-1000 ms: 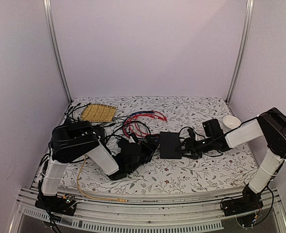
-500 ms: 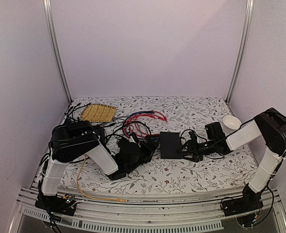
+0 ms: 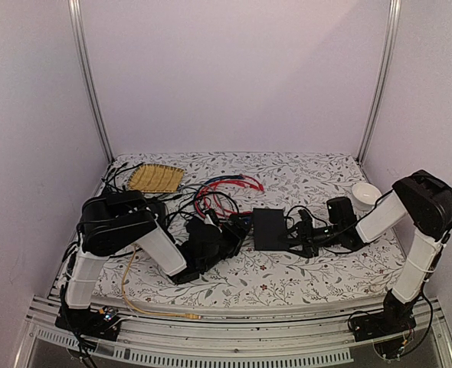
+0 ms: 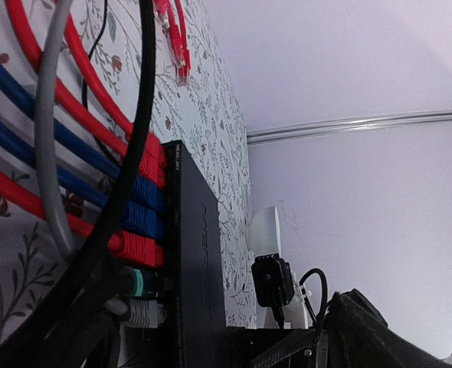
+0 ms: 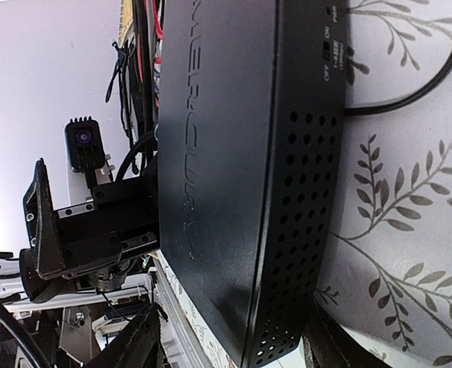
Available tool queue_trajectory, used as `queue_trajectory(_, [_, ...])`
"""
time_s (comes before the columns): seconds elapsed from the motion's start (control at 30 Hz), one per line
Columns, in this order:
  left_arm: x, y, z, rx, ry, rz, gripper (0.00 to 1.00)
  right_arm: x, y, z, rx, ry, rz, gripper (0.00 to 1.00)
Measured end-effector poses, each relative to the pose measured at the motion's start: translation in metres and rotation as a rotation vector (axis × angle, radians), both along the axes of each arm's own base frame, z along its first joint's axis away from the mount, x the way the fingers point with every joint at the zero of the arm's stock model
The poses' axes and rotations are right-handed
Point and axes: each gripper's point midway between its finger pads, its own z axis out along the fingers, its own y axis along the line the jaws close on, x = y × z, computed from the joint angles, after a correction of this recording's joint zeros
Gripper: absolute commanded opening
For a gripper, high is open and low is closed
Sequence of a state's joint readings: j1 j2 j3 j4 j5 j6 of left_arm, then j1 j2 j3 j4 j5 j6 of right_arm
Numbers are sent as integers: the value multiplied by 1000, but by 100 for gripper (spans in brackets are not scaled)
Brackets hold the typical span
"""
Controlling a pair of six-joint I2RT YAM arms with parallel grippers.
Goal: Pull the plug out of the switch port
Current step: Pick up the switch port from the center of the board.
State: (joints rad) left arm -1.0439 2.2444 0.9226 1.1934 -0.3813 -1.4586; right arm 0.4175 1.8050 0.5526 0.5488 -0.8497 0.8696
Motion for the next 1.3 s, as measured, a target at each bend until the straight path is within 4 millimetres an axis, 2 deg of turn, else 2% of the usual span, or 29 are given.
queue_trajectory(0.87, [-1,-2,0,3,3,-46,93,7,8,0,153,28,-36,62])
queue_trajectory(1.03, [-3,-1,0,-4,0,-56,93,8,9,-1,166,41,-47,55])
queue_trajectory(1.3, [-6,0,1,-11,-1,-74,93,13,10,-4,191,51,-70,33])
